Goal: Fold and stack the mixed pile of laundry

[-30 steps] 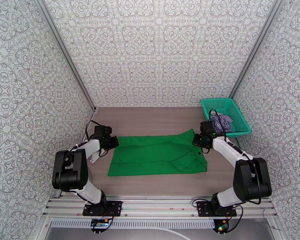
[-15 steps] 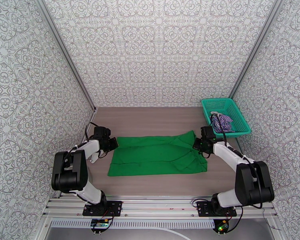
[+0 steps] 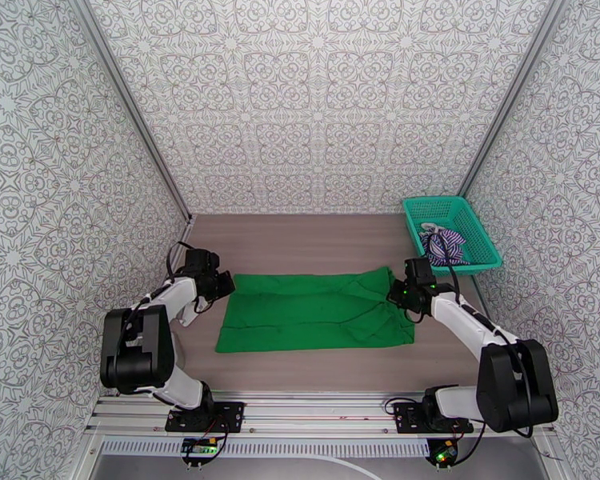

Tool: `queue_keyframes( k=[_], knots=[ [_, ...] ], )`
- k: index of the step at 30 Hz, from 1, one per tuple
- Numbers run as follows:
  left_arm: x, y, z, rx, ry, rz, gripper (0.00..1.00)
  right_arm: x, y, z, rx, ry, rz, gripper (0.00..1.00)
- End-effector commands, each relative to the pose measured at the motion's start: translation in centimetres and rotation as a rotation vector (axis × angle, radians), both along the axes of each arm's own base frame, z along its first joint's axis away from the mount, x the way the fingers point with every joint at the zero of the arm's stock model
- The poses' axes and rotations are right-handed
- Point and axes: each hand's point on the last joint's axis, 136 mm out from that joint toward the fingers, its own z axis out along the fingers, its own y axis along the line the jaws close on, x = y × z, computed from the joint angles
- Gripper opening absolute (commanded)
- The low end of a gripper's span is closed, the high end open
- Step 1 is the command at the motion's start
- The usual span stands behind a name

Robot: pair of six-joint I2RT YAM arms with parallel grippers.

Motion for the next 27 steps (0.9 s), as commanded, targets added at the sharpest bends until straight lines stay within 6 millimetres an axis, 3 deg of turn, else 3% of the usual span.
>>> queue_keyframes(
  k=[1,3,7,8,11,14,16,20,23,27],
  knots=[
    [-0.5,1.0,-0.1,0.016,0.029,0.044,0.0,-1.6,0.4,-0.9,0.016,0.043,0.0,0.0],
    [-0.9,1.4,-0.5,0.033,0.046,0.075,0.27,-1.9,0.1,-1.1,0.003,0.058,-0.011,0.1],
    [-1.3,2.8,0.0,0.088,0.038,0.133,0.33,-2.4,0.0,-0.4,-0.003,0.062,-0.014,0.33],
    [-1.4,3.2,0.4,0.109,0.035,0.146,0.41,-2.5,-0.1,0.0,-0.009,0.061,-0.014,0.36],
    [-1.8,4.4,1.8,0.163,0.01,0.177,0.42,-2.6,-0.7,1.8,-0.046,0.04,-0.016,0.38],
    [-1.6,4.5,3.5,0.182,-0.028,0.16,0.41,-1.5,-1.0,4.0,-0.074,-0.003,-0.01,0.4],
    [-0.7,3.1,4.5,0.174,-0.058,0.091,0.35,-0.3,-0.8,4.6,-0.09,0.01,0.008,0.4],
    [1.7,-3.1,5.2,0.094,-0.098,-0.091,0.33,3.4,-0.1,3.8,-0.11,0.075,0.052,0.4],
    [3.1,-7.9,4.0,-0.006,-0.111,-0.186,0.31,6.5,0.2,2.2,-0.101,0.116,0.065,0.39],
    [4.5,-10.6,1.3,-0.074,-0.072,-0.228,0.28,9.8,-0.1,0.7,-0.078,0.113,0.055,0.37]
  ],
)
